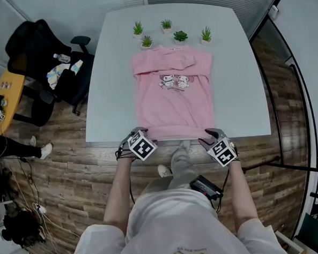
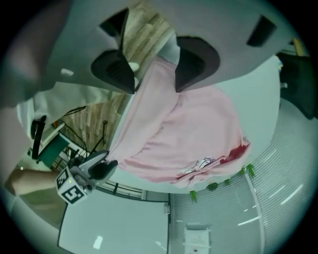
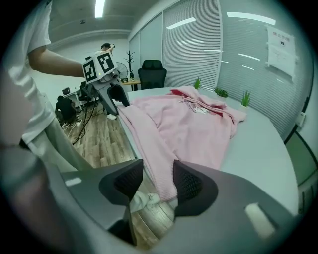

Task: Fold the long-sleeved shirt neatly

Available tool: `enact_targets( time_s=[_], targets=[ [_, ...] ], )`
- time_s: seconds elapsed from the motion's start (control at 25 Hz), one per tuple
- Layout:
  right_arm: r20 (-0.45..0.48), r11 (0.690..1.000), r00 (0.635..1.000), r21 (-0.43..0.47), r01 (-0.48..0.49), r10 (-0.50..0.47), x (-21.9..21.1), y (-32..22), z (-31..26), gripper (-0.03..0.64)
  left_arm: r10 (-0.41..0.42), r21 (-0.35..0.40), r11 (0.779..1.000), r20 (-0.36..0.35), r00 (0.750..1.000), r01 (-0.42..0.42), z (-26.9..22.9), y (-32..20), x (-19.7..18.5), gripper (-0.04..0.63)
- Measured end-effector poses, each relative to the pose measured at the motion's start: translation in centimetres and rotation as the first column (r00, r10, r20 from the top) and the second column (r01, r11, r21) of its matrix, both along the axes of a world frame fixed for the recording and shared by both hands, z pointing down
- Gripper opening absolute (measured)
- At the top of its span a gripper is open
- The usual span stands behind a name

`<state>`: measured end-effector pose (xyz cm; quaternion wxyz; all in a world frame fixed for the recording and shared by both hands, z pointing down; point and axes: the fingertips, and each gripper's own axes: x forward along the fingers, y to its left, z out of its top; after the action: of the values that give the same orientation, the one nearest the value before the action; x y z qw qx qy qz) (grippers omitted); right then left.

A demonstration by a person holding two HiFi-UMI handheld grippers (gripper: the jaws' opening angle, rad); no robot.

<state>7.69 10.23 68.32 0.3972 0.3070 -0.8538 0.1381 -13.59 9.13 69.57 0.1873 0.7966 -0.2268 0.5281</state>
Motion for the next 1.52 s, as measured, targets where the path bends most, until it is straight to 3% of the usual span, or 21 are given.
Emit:
enact_targets(
  time_s=[0.08, 0.32, 0.48, 0.56, 0.64, 0.84, 1.12, 1.32, 1.52],
  targets=[
    [-0.002, 1.0, 1.0, 0.003, 0.009, -0.009, -0.1, 0.1, 0.1, 0.204, 0.012, 0.008, 1.0, 0.032, 0.999, -0.012, 0.0, 0.2, -0.1, 0.264],
    [-0.019, 0.999, 0.999, 0.038, 0.036, -0.035, 0.2, 0.4, 0.2, 0.182, -0.02, 0.005, 1.0, 0.011, 1.0, 0.02, -0.2, 0.3, -0.3, 0.238],
    [-0.037, 0.999, 0.998, 0.024, 0.045, -0.044, 0.3, 0.6, 0.1, 0.144, -0.065, 0.003, 0.998, -0.008, 0.998, 0.065, -0.4, 0.6, -0.9, 0.164],
    [-0.036, 0.999, 0.998, 0.023, 0.047, -0.046, 0.3, 0.8, 0.1, 0.12, -0.073, 0.01, 0.997, -0.004, 0.997, 0.073, -0.5, 0.7, -1.3, 0.094],
    [-0.02, 1.0, 0.999, 0.0, 0.028, -0.028, 0.4, 1.1, 0.2, 0.066, -0.085, 0.005, 0.996, -0.012, 0.996, 0.085, -0.5, 0.7, -1.5, 0.079],
    [0.032, 0.998, 0.999, -0.054, -0.031, 0.033, 0.5, 1.8, -0.6, 0.031, -0.099, -0.051, 0.994, -0.018, 0.995, 0.098, -0.7, 1.3, -1.7, 0.044],
    [0.13, 0.993, 0.984, -0.025, -0.117, 0.119, 0.5, 1.0, -3.6, 0.029, -0.126, -0.028, 0.992, -0.05, 0.991, 0.124, -2.0, 0.8, -2.4, 0.038],
    [0.277, 0.969, 0.93, -0.027, -0.244, 0.242, 0.7, -0.3, -6.8, 0.028, -0.197, -0.007, 0.98, -0.105, 0.975, 0.197, -4.7, -0.1, -2.7, 0.037],
    [0.332, 0.959, 0.905, 0.007, -0.284, 0.266, 0.7, -1.3, -9.8, 0.028, -0.205, 0.06, 0.975, -0.148, 0.968, 0.216, -8.5, -1.4, -2.6, 0.035]
  ],
)
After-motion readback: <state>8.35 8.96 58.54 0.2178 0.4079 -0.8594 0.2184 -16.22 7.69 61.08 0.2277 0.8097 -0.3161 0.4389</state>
